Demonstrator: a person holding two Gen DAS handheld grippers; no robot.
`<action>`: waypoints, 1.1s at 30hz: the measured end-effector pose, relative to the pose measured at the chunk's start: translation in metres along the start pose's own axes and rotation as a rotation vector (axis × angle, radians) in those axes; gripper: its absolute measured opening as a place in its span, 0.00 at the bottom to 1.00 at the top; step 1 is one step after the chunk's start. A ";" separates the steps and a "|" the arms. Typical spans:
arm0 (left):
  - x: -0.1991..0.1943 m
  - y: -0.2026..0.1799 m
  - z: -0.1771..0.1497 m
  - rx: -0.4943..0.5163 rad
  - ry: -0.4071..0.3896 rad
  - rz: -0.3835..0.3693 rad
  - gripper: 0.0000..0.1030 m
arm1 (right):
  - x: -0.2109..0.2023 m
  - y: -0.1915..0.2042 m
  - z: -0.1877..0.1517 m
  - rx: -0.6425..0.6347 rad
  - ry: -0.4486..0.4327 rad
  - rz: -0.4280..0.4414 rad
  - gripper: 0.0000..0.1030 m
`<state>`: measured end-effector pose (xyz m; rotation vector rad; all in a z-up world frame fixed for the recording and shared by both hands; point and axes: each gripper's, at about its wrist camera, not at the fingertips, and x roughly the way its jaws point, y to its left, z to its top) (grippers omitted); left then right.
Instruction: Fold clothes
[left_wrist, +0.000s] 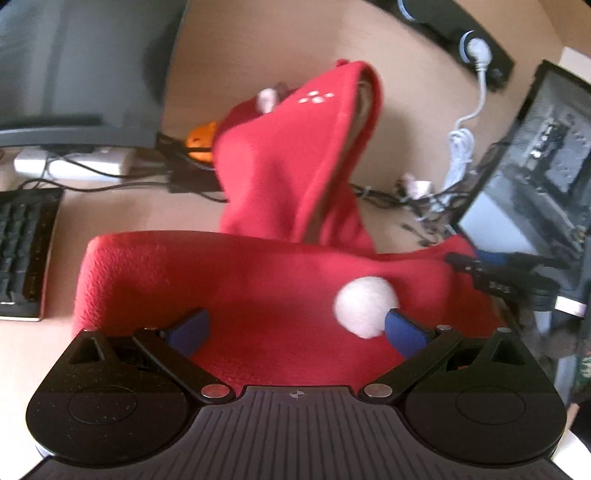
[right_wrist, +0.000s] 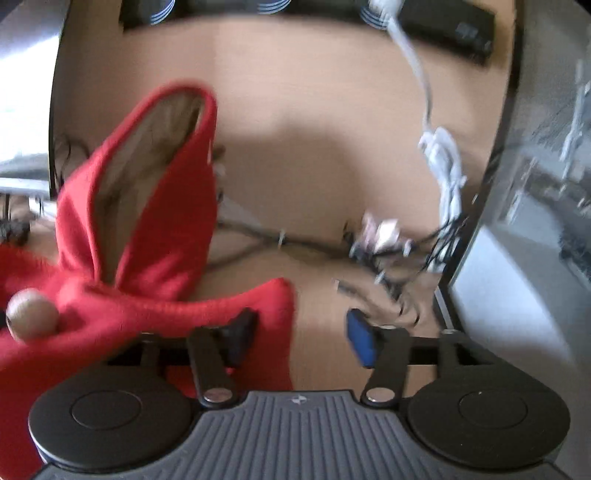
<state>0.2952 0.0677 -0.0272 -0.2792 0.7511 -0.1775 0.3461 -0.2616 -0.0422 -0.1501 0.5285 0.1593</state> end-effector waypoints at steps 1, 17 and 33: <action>0.001 0.001 0.000 0.002 -0.003 0.009 1.00 | -0.009 -0.001 0.006 0.013 -0.033 0.030 0.70; 0.019 0.026 0.011 -0.107 0.015 -0.044 1.00 | 0.042 0.027 -0.021 0.049 0.150 0.390 0.92; -0.011 -0.005 0.001 -0.048 0.047 -0.132 1.00 | 0.023 -0.027 -0.029 0.242 0.175 0.072 0.44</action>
